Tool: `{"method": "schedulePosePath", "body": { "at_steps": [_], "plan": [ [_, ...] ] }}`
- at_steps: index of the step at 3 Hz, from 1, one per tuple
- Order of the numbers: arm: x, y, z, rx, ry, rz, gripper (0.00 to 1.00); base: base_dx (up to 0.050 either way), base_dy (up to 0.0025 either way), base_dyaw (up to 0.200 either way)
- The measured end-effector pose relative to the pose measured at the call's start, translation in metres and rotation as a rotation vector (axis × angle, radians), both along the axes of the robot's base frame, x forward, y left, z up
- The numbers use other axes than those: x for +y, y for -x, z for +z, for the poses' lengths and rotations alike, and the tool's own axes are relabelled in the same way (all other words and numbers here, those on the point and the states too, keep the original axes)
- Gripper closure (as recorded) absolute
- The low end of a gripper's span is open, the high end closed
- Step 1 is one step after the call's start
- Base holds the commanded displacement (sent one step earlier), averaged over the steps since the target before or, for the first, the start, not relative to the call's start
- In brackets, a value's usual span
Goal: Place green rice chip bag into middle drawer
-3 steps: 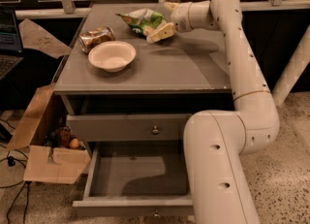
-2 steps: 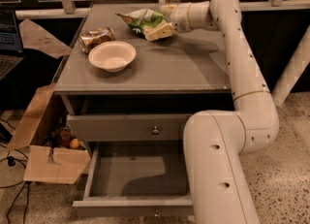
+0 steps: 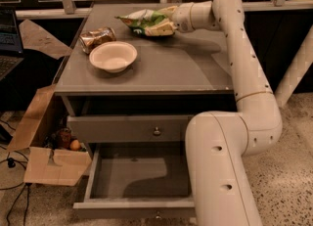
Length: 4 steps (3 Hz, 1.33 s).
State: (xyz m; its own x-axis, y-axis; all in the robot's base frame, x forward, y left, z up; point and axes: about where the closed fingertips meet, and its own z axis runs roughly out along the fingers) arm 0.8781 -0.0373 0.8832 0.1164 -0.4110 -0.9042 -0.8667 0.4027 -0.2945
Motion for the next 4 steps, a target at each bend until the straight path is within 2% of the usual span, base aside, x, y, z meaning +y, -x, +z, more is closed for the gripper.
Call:
{"method": "schedulePosePath", "body": {
  "at_steps": [1, 2, 3, 4],
  "plan": [
    [0.0, 0.0, 0.0, 0.0, 0.0, 0.0, 0.89, 0.0, 0.0, 0.0],
    [0.0, 0.0, 0.0, 0.0, 0.0, 0.0, 1.0, 0.0, 0.0, 0.0],
    [0.001, 0.0, 0.0, 0.0, -0.001, 0.002, 1.0, 0.0, 0.0, 0.0],
    [-0.009, 0.002, 0.012, -0.012, -0.045, -0.007, 1.0, 0.0, 0.0, 0.0]
  ]
}}
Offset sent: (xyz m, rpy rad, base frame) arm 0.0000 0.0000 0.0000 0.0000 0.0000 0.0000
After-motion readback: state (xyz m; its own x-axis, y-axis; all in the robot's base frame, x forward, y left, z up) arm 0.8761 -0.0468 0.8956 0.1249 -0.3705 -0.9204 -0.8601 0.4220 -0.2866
